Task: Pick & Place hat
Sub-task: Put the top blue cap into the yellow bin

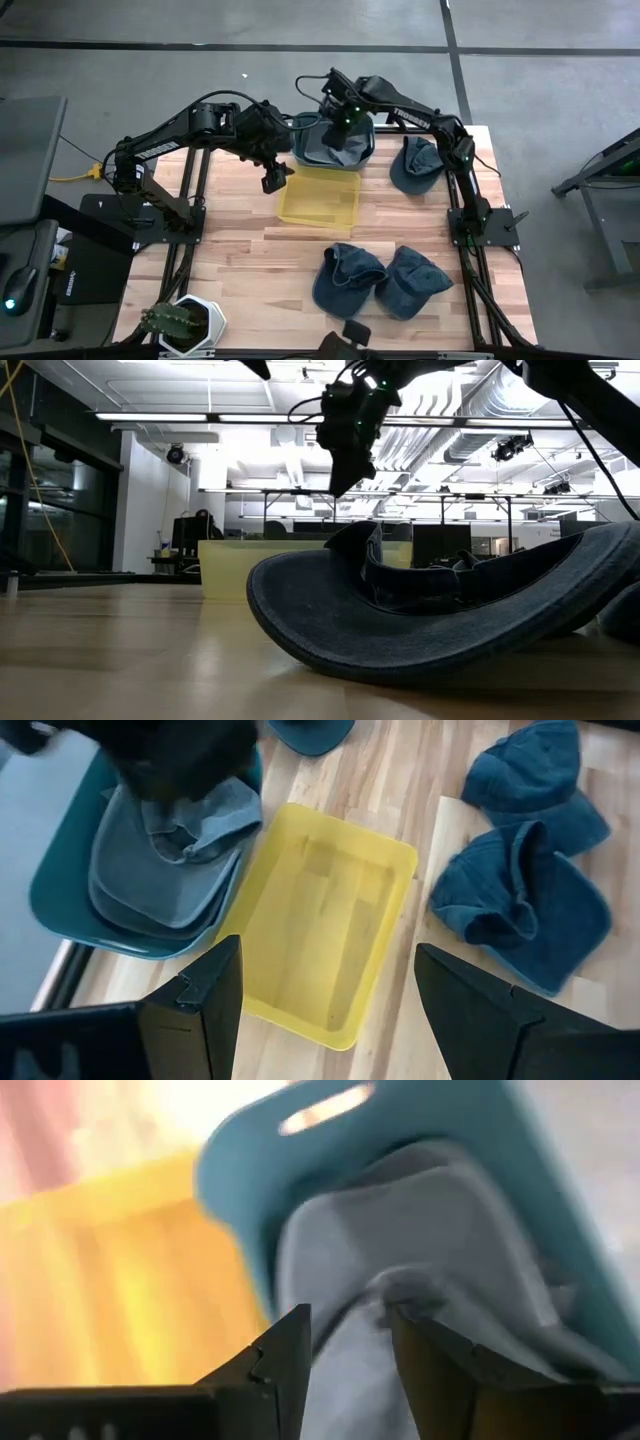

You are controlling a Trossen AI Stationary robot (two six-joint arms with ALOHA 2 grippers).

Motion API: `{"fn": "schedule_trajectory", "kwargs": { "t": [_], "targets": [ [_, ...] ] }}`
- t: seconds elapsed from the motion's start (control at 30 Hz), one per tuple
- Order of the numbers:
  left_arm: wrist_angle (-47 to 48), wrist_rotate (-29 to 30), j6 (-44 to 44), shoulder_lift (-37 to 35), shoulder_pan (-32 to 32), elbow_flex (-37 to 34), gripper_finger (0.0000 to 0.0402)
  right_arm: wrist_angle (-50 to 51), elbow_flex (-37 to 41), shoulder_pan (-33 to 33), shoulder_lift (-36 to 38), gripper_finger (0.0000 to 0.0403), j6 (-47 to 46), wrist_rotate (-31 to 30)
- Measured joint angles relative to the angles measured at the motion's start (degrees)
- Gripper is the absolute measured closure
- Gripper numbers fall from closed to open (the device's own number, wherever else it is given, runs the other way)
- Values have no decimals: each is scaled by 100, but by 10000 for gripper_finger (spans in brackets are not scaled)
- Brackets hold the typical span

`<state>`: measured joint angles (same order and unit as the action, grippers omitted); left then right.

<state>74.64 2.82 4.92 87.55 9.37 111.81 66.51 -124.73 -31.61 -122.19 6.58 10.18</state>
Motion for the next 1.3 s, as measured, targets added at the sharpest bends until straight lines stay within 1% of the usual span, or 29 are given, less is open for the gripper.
{"fn": "schedule_trajectory", "kwargs": {
  "t": [0.07,0.17,0.27,0.37,0.53,0.73,0.87,0.97,1.03,1.1,1.2,1.3],
  "targets": [
    [-4,89,-4,0,0,0,166,392,0,19,7,272,115,-105],
    [-8,197,-16,0,0,0,166,1001,0,20,62,278,263,-455],
    [13,266,-17,0,0,0,166,1411,0,-43,193,284,272,-483],
    [17,265,-17,0,0,0,166,1542,-2,-146,330,289,267,-378],
    [-19,274,-17,0,0,-2,166,1763,-2,-378,591,291,253,-427],
    [-270,285,-17,0,0,-2,166,2157,-2,-678,940,291,262,-453],
    [-502,255,-28,62,0,-5,166,2307,-2,-825,1143,291,173,-451],
    [-553,195,-87,214,0,-12,166,2341,57,-905,1310,291,-62,-596],
    [-587,187,-176,343,0,-13,166,2286,370,-964,1539,291,-201,-604],
    [-604,139,-205,417,0,-8,166,2224,897,-1026,1835,291,-343,-632],
    [-748,101,-303,538,0,-6,166,1851,2006,-1122,2380,291,-703,-733],
    [-963,-112,-389,626,3,-21,166,1148,3172,-1157,3064,291,-1221,-721]
  ]
}}
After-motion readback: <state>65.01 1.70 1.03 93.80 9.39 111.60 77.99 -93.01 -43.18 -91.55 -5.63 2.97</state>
